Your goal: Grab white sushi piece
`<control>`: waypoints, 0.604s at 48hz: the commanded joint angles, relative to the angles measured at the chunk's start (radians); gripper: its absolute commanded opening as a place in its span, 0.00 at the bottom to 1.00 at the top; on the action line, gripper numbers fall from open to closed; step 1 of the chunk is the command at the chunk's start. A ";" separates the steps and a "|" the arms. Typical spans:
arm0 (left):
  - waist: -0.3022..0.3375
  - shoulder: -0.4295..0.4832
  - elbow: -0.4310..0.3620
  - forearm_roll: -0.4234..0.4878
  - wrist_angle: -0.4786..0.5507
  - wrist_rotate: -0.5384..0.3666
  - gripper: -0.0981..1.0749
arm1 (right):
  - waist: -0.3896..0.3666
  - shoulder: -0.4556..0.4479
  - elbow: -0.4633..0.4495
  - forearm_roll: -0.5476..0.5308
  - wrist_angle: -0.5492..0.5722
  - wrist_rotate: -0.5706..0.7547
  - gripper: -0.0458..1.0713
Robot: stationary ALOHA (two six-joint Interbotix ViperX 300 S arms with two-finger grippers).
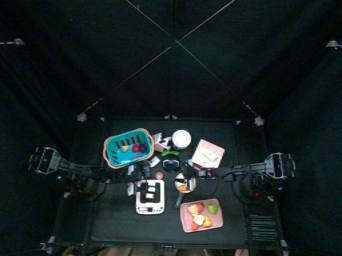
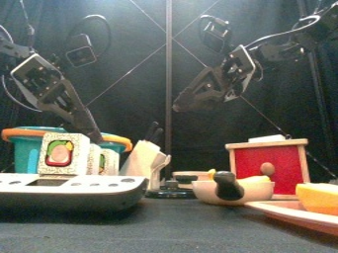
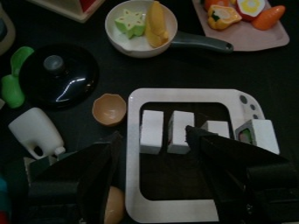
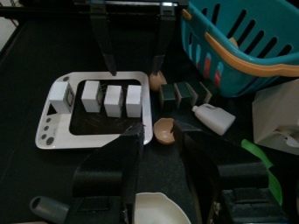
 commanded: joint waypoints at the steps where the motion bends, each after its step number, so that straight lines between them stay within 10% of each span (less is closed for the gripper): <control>1: 0.020 0.015 -0.021 0.015 -0.009 0.002 0.89 | 0.002 -0.029 -0.008 -0.002 -0.009 -0.002 0.69; 29: 0.041 0.114 -0.044 0.043 -0.009 0.002 0.88 | 0.002 -0.008 -0.005 -0.006 -0.012 -0.002 0.69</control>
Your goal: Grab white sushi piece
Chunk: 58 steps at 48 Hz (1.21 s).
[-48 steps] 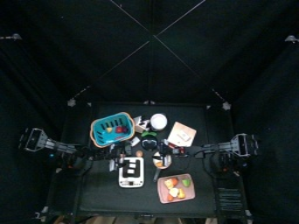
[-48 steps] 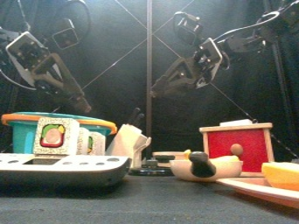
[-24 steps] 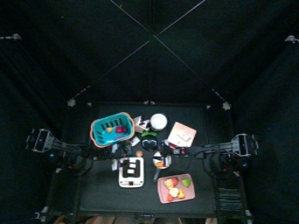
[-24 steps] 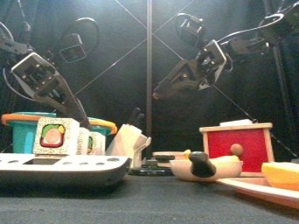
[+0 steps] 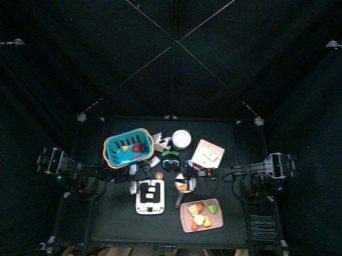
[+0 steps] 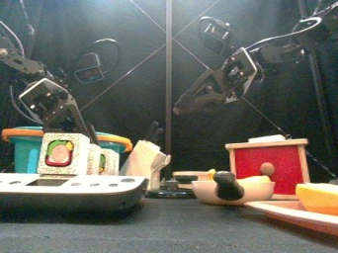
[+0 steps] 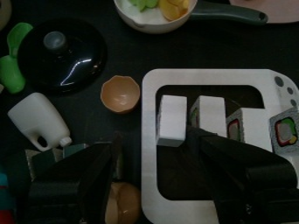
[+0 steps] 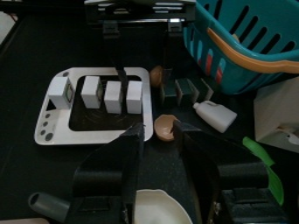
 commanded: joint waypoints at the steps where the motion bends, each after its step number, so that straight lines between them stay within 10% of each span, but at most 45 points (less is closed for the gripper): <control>1: 0.003 0.000 -0.021 0.003 -0.008 0.002 0.88 | 0.000 -0.014 -0.011 0.000 -0.009 -0.002 0.69; 58: 0.005 0.051 -0.055 0.057 0.002 0.003 0.71 | -0.008 0.032 -0.021 0.000 -0.009 -0.003 0.69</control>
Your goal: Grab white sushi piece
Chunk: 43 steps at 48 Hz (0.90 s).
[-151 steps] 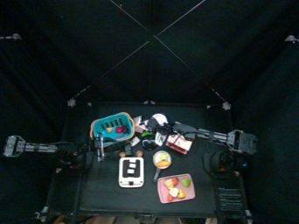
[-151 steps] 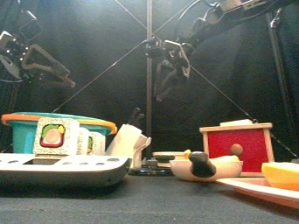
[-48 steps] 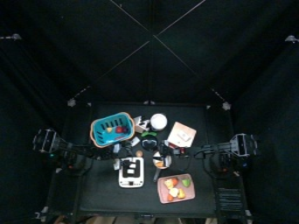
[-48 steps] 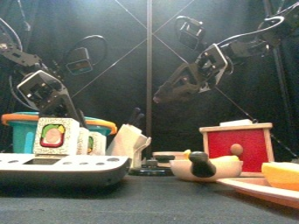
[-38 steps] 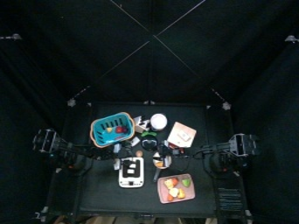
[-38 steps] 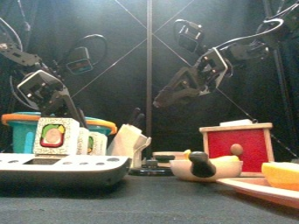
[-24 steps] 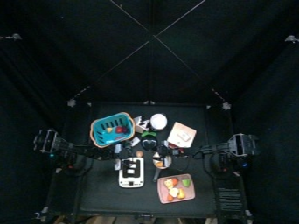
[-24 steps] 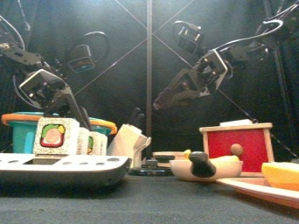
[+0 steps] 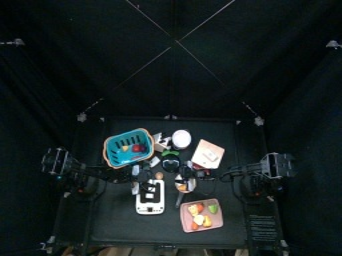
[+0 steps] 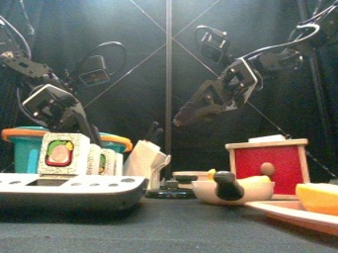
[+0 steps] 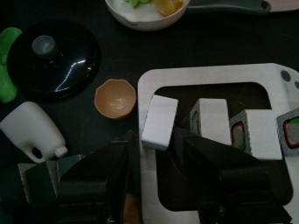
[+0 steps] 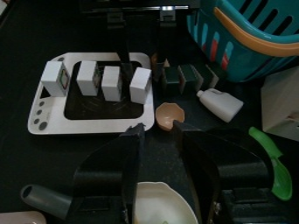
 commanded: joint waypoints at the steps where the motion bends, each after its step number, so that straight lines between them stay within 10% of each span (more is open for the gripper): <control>1: 0.003 -0.003 -0.020 0.003 -0.003 0.002 0.70 | -0.003 -0.015 -0.021 0.000 -0.006 -0.002 0.69; 11: 0.000 -0.005 -0.020 0.002 0.000 0.000 0.56 | -0.003 -0.014 -0.021 0.000 -0.006 -0.002 0.69; 43: -0.002 -0.040 -0.020 0.000 0.000 -0.003 0.56 | -0.003 -0.006 -0.021 0.000 -0.005 0.000 0.69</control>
